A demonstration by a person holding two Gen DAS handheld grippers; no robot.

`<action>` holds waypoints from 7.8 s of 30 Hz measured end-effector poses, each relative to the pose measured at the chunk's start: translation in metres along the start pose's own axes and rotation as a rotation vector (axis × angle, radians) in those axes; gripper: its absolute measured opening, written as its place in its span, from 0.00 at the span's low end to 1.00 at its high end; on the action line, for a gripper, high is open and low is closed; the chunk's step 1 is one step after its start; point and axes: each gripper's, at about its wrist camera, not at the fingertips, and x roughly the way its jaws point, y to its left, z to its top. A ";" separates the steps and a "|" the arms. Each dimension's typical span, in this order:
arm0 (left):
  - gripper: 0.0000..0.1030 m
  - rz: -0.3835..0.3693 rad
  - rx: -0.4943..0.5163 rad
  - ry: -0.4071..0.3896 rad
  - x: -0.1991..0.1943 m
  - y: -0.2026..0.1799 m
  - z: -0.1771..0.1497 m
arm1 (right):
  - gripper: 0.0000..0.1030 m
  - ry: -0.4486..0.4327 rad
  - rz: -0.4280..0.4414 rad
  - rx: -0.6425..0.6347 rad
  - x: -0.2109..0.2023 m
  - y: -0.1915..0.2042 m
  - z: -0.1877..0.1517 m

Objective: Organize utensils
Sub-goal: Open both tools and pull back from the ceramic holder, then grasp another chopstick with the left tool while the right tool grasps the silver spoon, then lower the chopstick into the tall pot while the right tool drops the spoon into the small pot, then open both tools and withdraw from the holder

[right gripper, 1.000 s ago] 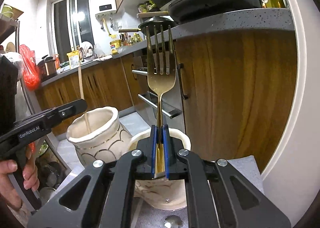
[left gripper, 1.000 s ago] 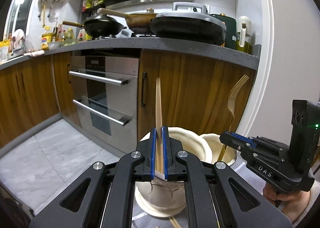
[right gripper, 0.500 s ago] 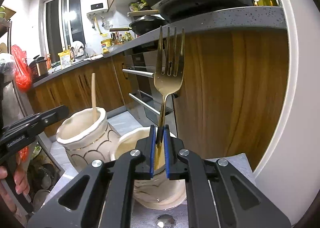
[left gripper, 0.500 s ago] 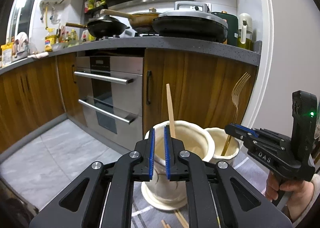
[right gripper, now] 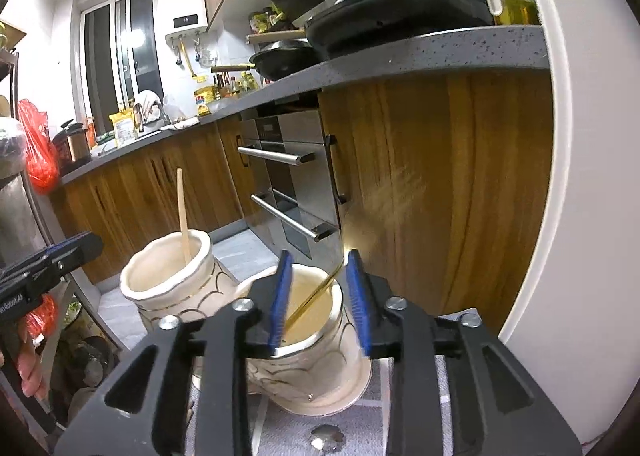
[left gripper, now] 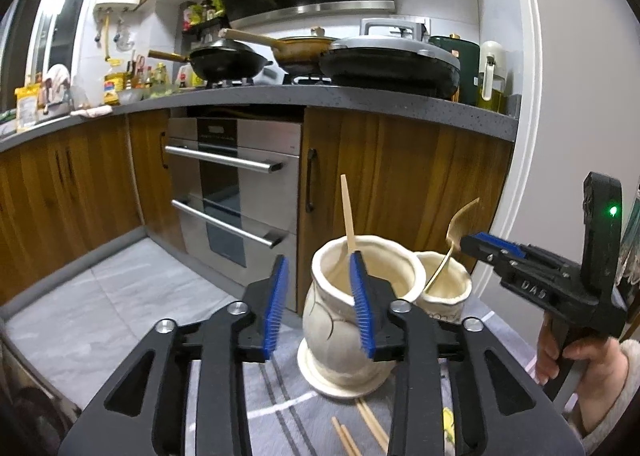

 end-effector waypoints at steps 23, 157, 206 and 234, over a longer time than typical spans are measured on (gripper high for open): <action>0.86 0.096 0.010 0.206 -0.037 0.004 -0.076 | 0.92 0.221 0.013 -0.065 -0.047 -0.003 -0.053; 0.05 -0.056 -0.165 -0.318 0.056 0.007 0.049 | 0.02 -0.251 -0.025 0.029 0.010 -0.004 0.015; 0.80 0.010 -0.027 -0.011 -0.029 -0.011 -0.028 | 0.67 -0.077 -0.011 0.040 -0.039 -0.013 -0.012; 0.95 0.110 -0.019 0.286 -0.042 -0.019 -0.117 | 0.95 0.309 -0.009 -0.151 -0.054 0.012 -0.099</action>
